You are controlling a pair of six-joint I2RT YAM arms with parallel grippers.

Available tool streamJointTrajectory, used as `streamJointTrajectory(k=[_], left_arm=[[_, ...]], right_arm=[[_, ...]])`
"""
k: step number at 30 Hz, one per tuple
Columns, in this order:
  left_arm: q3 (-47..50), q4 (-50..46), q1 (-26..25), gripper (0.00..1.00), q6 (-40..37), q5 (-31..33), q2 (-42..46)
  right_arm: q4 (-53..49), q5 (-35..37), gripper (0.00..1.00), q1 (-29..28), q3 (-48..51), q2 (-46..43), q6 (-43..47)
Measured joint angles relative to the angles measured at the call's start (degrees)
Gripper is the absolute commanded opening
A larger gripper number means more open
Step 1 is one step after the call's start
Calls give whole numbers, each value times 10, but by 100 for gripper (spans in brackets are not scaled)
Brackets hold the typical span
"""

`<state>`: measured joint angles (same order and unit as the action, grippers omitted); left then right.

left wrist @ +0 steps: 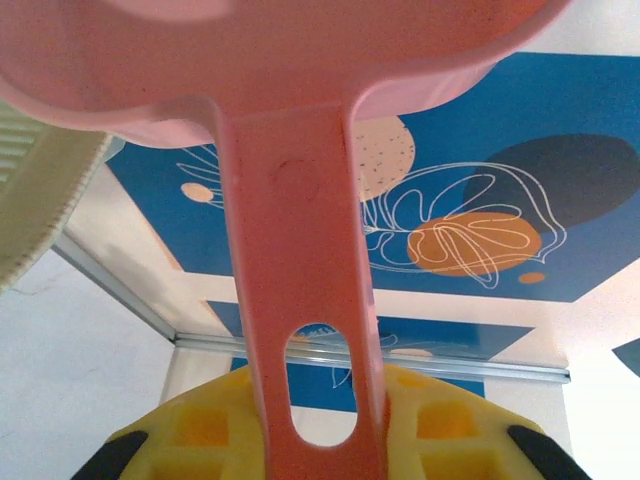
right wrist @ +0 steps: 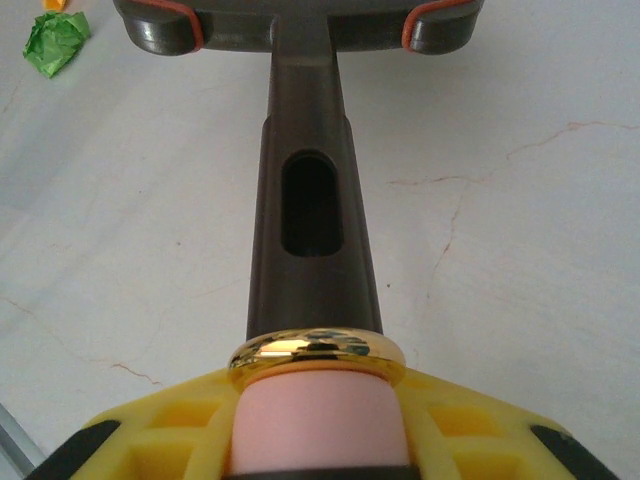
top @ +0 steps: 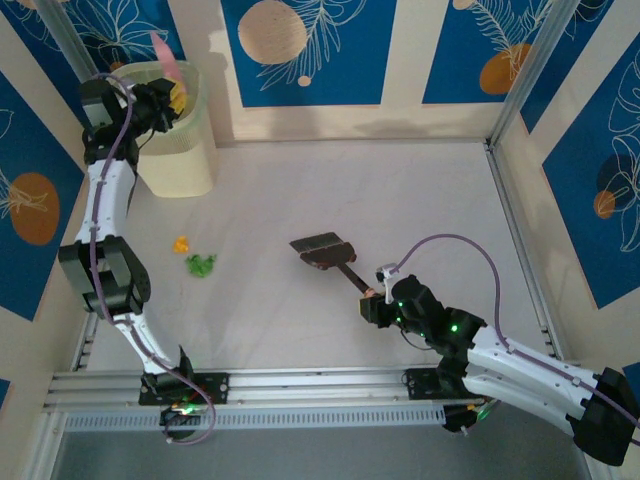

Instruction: Sweep away the paper scraps from the table

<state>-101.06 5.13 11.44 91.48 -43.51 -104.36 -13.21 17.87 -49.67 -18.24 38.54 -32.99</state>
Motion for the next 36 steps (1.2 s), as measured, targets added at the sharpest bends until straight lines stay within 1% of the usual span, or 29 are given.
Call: streamJointTrajectory(k=[9, 14, 17, 21, 25, 31, 36], left_arm=[[46, 121, 2, 0, 87, 0, 0], [50, 151, 3, 0, 102, 0, 0], [52, 152, 3, 0, 100, -2, 3], [54, 130, 3, 0, 80, -9, 21], [54, 95, 3, 0, 47, -19, 59], [59, 21, 1, 0, -26, -31, 144], [76, -75, -17, 0, -115, -29, 226]], right_arm=[[0, 1, 0, 0, 0, 0, 0], [0, 1, 0, 0, 0, 3, 0], [0, 2, 0, 0, 0, 3, 0], [0, 2, 0, 0, 0, 3, 0], [0, 2, 0, 0, 0, 3, 0], [0, 2, 0, 0, 0, 3, 0], [0, 2, 0, 0, 0, 3, 0]])
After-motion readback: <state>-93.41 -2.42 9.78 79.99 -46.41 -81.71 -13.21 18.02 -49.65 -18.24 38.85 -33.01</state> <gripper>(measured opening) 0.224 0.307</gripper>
